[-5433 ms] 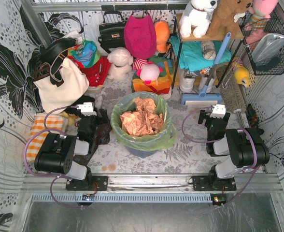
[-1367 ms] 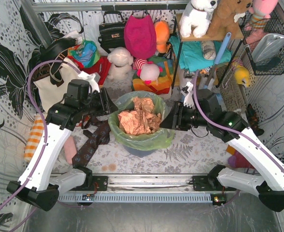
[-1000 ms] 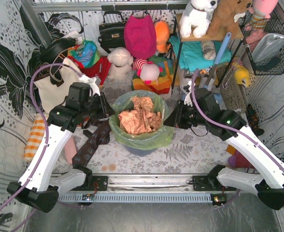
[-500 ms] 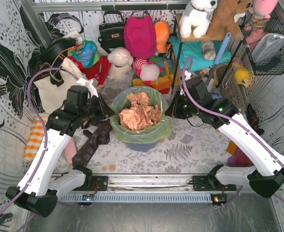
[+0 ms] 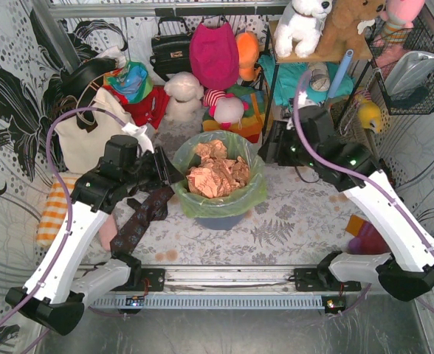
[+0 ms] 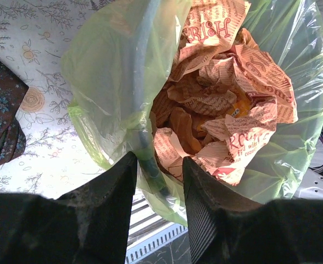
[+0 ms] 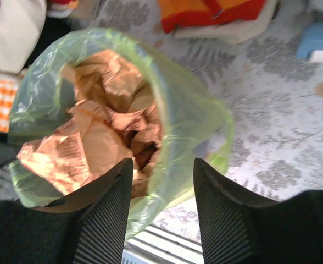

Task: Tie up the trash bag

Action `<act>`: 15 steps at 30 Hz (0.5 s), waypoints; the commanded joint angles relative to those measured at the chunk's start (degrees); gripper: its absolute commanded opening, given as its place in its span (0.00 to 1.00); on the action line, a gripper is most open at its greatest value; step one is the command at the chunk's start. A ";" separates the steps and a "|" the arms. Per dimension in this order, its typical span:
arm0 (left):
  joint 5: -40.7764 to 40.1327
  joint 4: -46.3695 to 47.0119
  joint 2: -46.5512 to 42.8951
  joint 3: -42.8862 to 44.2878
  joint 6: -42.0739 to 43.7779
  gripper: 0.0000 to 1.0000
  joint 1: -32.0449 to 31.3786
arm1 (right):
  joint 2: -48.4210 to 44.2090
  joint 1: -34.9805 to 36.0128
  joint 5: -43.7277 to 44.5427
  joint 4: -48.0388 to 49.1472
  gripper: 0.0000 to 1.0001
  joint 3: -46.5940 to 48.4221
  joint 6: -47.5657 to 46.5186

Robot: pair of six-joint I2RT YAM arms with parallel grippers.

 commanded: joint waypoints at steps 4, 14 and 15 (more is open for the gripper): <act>-1.22 1.30 0.06 0.88 -0.28 0.48 -0.13 | -6.07 -14.96 -8.88 -0.19 0.52 -4.67 -6.99; -1.72 4.26 2.58 -0.60 -0.50 0.50 -0.17 | -6.65 -22.76 -26.03 15.55 0.52 -26.48 -7.68; -1.66 4.43 2.78 -0.66 -0.43 0.50 -0.17 | -6.60 -22.76 -26.33 16.87 0.52 -28.32 -7.36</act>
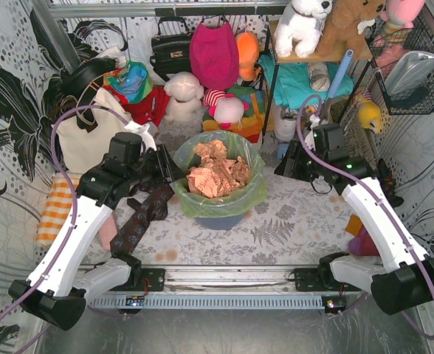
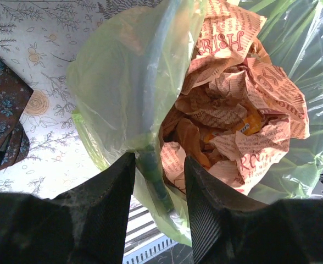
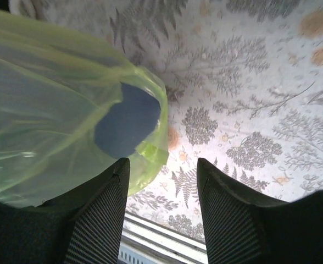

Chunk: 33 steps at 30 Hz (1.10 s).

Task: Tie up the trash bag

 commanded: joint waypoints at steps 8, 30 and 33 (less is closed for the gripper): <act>-0.25 3.72 3.23 0.63 0.30 0.50 -0.11 | 1.79 -0.31 -11.94 20.83 0.52 -15.86 0.46; -9.21 -6.07 -9.29 -4.01 -5.05 0.63 -0.12 | 14.56 -0.31 -15.88 31.71 0.36 -19.75 1.03; -8.75 -5.95 -11.50 -9.41 -6.01 0.61 -0.07 | 14.74 -0.31 -16.46 32.13 0.30 -20.09 1.14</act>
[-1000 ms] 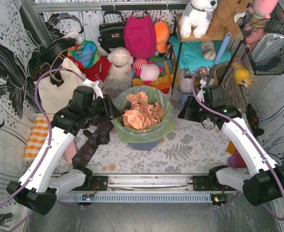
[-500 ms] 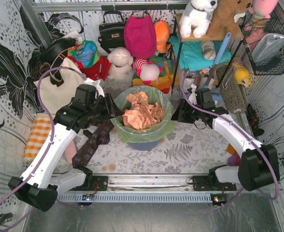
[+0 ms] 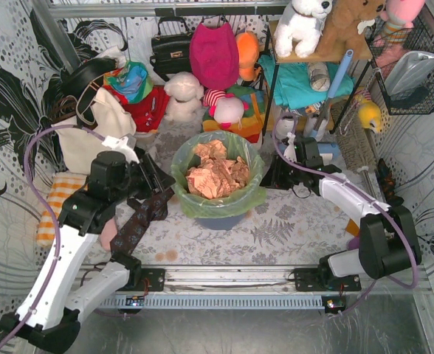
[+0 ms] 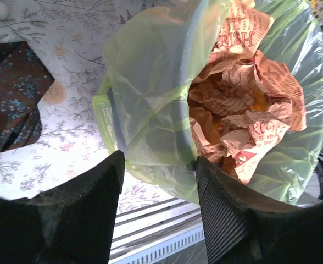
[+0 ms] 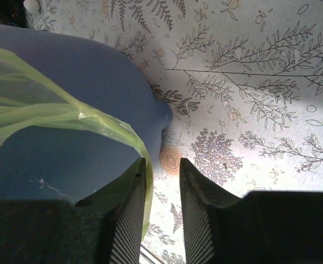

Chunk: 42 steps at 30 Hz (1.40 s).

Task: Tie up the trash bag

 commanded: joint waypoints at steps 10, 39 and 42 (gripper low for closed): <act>5.52 9.03 -6.45 -22.67 -8.37 0.56 -0.14 | -0.97 -0.22 -3.62 4.23 0.00 -0.32 2.37; -10.35 -7.16 1.01 10.94 -1.48 0.61 -0.14 | -5.25 -0.22 0.09 -4.21 0.00 2.94 0.52; -9.73 -4.55 -0.22 5.83 -2.76 0.62 -0.14 | -5.17 -0.22 0.09 -4.42 0.00 3.12 0.42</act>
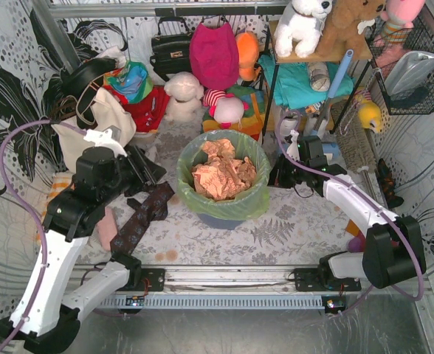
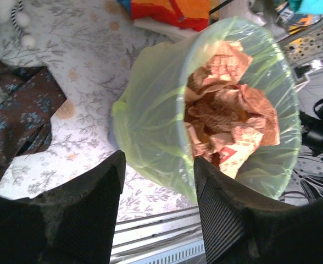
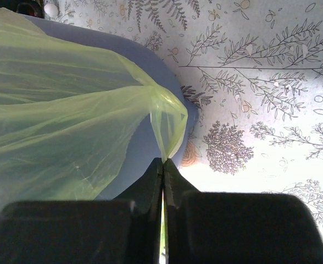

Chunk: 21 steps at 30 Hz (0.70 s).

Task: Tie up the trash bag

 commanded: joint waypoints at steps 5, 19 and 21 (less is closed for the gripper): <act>-2.42 3.62 -1.33 -15.34 -1.69 0.61 0.03 | -1.43 -0.22 0.79 -1.79 0.00 2.44 -1.38; 8.41 24.97 -2.35 -33.39 -5.29 0.62 0.14 | -2.27 -0.22 1.27 -3.55 0.00 3.09 -1.92; 9.79 28.19 -2.29 -36.14 -6.48 0.63 0.17 | -2.40 -0.22 1.20 -3.55 0.00 2.93 -1.76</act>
